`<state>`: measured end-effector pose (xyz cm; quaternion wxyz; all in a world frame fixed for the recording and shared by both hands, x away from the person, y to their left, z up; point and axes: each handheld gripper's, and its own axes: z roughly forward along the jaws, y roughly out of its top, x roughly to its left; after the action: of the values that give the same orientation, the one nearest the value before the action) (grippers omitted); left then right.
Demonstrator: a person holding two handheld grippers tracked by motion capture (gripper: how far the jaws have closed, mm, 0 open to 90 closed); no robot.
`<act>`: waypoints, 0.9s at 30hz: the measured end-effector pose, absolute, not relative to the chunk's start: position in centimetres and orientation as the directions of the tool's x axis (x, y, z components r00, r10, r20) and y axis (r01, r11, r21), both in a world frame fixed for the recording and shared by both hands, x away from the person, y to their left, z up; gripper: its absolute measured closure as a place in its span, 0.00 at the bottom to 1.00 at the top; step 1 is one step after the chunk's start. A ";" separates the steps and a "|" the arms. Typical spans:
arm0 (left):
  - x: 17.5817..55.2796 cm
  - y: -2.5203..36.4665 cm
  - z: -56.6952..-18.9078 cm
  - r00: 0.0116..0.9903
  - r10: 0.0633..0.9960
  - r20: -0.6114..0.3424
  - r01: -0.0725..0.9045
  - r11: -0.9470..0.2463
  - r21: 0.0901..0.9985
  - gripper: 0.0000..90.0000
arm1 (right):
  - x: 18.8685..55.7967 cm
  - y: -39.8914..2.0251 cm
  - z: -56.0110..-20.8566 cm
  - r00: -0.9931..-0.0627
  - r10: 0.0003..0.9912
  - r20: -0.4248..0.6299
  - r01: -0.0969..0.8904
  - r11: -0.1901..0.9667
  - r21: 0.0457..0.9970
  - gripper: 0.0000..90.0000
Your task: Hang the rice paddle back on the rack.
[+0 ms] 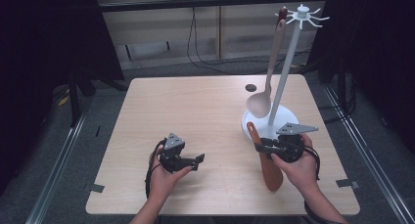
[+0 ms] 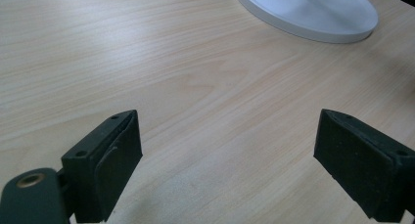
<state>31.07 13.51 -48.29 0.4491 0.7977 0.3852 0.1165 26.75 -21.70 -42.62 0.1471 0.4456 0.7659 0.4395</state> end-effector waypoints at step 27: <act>31.1 13.5 -48.2 0.676 0.720 -0.159 0.506 -0.296 0.810 0.11 | 24.8 -23.4 -36.6 -0.415 0.907 0.076 0.259 0.038 0.965 0.75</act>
<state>31.08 13.52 -48.22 0.4514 0.7964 0.3848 0.1184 24.77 -23.41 -36.61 0.3052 0.4465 0.6525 0.5308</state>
